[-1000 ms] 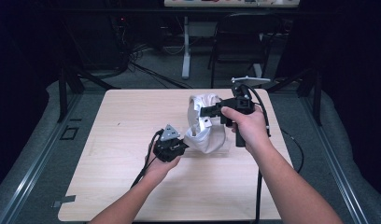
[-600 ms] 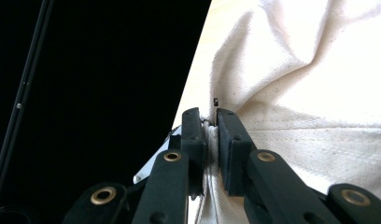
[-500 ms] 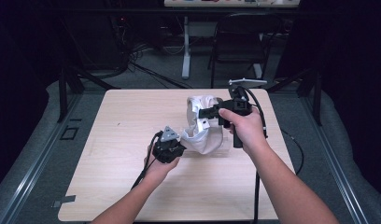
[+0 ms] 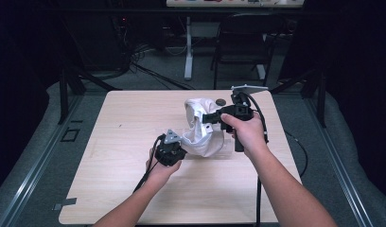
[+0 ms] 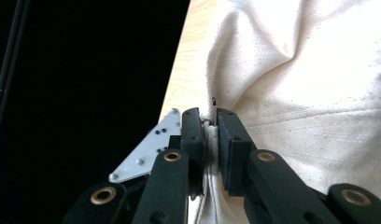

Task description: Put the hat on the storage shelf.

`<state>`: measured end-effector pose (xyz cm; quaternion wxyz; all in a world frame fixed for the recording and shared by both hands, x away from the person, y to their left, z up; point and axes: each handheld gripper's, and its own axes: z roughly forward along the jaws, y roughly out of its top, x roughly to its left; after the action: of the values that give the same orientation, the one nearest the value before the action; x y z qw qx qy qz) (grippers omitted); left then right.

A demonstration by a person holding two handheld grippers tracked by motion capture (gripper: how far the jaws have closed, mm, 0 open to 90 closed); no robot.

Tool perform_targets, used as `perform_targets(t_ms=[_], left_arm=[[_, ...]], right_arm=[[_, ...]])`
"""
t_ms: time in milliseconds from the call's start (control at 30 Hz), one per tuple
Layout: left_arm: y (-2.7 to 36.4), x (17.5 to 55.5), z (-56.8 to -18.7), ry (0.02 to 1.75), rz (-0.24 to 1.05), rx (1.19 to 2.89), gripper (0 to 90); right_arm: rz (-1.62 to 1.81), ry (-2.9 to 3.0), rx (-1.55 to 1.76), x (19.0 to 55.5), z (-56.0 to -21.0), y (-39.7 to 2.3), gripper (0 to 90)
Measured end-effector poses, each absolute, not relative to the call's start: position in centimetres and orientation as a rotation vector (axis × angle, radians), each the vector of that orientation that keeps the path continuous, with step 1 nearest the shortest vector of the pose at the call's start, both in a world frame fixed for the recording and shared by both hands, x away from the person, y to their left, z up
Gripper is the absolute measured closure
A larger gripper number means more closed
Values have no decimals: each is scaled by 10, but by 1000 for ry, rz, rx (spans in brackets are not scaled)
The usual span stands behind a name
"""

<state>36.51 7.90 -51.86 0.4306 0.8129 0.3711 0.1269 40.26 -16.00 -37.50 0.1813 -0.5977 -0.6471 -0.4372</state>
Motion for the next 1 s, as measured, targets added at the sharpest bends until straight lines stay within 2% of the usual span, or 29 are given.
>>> perform_targets(t_ms=[100,400,500,600,1000], left_arm=[[77,367,-527,938,310,2077,853],[77,364,-530,929,329,2051,843],[81,362,-530,925,327,2014,790],[84,356,-527,898,358,2015,696],[112,327,-517,865,349,1995,629]], right_arm=[[-1214,-1844,-1707,404,-379,-160,820],[-1209,-1821,-1728,406,-387,-164,819],[-1214,-1826,-1729,406,-388,-165,818],[-1212,-1838,-1740,406,-388,-166,817],[-1264,-1818,-1831,422,-390,-173,819]])
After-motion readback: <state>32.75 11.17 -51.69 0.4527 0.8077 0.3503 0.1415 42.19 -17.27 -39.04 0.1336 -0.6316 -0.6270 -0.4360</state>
